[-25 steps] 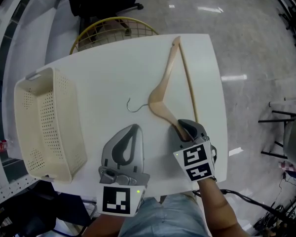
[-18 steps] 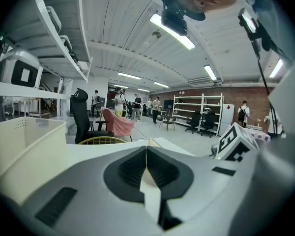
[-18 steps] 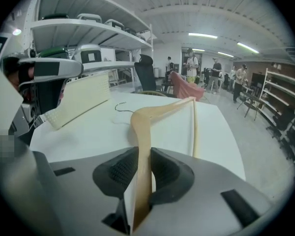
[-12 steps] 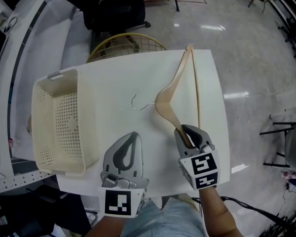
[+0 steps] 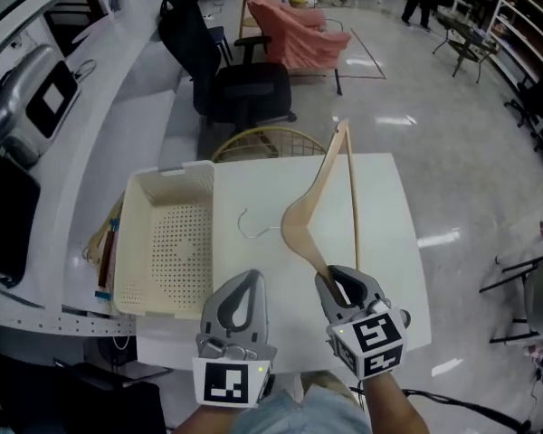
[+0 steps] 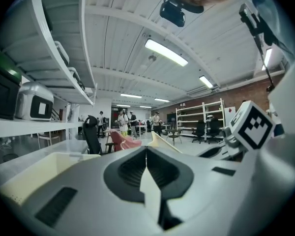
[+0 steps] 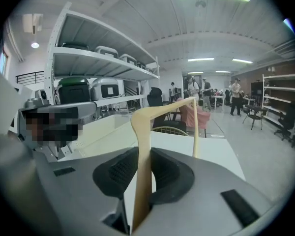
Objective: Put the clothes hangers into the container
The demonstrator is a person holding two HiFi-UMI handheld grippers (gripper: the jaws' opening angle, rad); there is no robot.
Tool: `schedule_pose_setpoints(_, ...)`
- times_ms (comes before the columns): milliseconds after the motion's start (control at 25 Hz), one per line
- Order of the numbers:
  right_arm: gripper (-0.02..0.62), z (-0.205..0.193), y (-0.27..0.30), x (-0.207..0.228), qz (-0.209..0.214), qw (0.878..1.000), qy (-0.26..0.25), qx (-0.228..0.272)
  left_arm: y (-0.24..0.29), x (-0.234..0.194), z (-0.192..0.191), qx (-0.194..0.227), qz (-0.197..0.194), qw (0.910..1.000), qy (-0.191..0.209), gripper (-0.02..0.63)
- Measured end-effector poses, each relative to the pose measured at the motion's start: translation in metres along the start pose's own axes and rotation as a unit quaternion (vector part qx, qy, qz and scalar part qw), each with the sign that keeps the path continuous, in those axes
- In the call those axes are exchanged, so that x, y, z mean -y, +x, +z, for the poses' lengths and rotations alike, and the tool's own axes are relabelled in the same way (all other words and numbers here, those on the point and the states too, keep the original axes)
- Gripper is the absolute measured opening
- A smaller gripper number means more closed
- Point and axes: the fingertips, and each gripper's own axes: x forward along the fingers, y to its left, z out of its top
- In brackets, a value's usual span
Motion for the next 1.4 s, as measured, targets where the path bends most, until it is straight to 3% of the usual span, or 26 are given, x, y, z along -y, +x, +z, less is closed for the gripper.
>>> schedule_pose_setpoints(240, 0.086, 0.029, -0.015, -0.068, 0.01, 0.999, -0.018, 0.037, -0.057, -0.032, 0.021, 0.036, 0.01, 0.9992, 0.014, 0.012)
schedule_pose_setpoints(680, 0.086, 0.042, -0.043, -0.178, 0.029, 0.997, -0.034, 0.06, -0.151, -0.067, 0.033, 0.073, 0.014, 0.997, 0.021, 0.012)
schedule_pose_setpoints(1000, 0.086, 0.045, -0.043, -0.195, 0.054, 0.996, -0.044, 0.057, -0.163, -0.074, 0.039, 0.077, 0.036, 0.9961, 0.022, 0.012)
schedule_pose_setpoints(1400, 0.086, 0.039, -0.027, -0.166, 0.09, 0.994, -0.038, 0.046, -0.14, -0.064, 0.027, 0.047, 0.073, 0.9959, 0.027, 0.012)
